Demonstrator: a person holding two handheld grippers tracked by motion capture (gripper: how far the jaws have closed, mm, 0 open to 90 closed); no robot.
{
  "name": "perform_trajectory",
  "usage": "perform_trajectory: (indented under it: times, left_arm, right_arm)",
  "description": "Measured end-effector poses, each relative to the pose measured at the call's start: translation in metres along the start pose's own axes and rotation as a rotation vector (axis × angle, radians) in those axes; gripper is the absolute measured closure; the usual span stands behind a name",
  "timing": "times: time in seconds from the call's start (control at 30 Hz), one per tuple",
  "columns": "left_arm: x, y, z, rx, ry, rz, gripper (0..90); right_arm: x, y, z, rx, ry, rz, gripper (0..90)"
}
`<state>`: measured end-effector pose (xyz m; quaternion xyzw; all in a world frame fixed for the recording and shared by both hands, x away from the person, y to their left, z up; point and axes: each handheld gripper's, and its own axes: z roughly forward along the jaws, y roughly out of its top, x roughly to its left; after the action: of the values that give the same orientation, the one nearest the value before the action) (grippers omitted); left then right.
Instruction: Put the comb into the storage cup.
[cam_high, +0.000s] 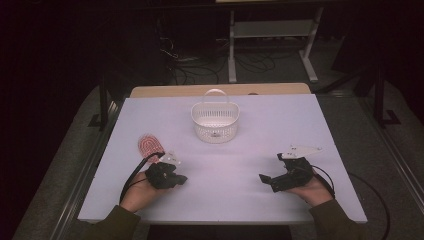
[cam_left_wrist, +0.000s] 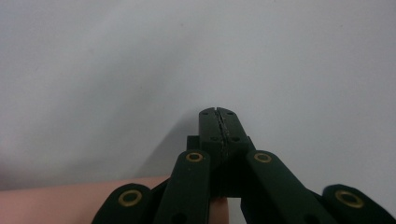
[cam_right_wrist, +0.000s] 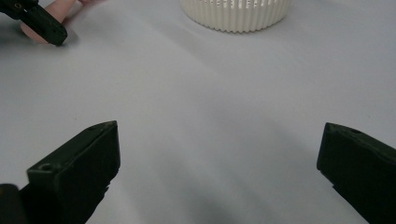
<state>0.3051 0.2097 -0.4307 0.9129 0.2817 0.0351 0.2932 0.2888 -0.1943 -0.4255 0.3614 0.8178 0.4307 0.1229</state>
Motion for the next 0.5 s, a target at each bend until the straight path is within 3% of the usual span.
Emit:
perform_trajectory:
  times: [0.5]
  left_arm:
    - [0.005,-0.016,-0.012,0.016,0.019,-0.023,90.0]
  right_arm:
    - [0.001,0.0,0.001,0.005,0.003,0.0,0.0]
